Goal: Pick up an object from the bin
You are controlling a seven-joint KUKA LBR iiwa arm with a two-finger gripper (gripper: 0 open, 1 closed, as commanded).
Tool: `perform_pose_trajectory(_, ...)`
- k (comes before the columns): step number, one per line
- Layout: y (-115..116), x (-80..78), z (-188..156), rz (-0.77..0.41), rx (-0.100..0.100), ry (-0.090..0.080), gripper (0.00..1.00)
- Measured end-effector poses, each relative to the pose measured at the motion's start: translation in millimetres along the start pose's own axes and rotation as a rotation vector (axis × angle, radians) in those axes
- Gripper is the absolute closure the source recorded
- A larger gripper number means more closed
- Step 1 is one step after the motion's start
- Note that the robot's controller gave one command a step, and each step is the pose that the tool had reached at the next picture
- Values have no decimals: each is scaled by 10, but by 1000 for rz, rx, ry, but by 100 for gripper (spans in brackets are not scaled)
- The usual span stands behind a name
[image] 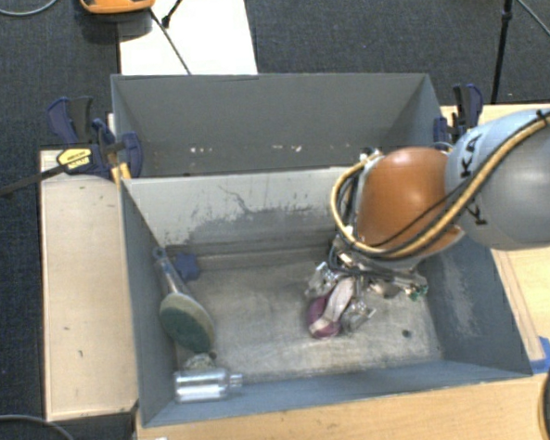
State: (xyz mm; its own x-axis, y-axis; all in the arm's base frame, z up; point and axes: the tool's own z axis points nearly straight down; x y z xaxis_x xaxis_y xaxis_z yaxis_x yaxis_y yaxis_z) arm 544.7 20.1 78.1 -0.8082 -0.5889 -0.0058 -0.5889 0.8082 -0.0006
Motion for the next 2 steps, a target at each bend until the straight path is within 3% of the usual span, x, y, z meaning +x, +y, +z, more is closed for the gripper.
perform_pose_trajectory(1, -118, -106, -1097, 10, 4, -2, 100)
perform_pose_trajectory(2, -189, 171, -2036, -428, 2, 1, 100)
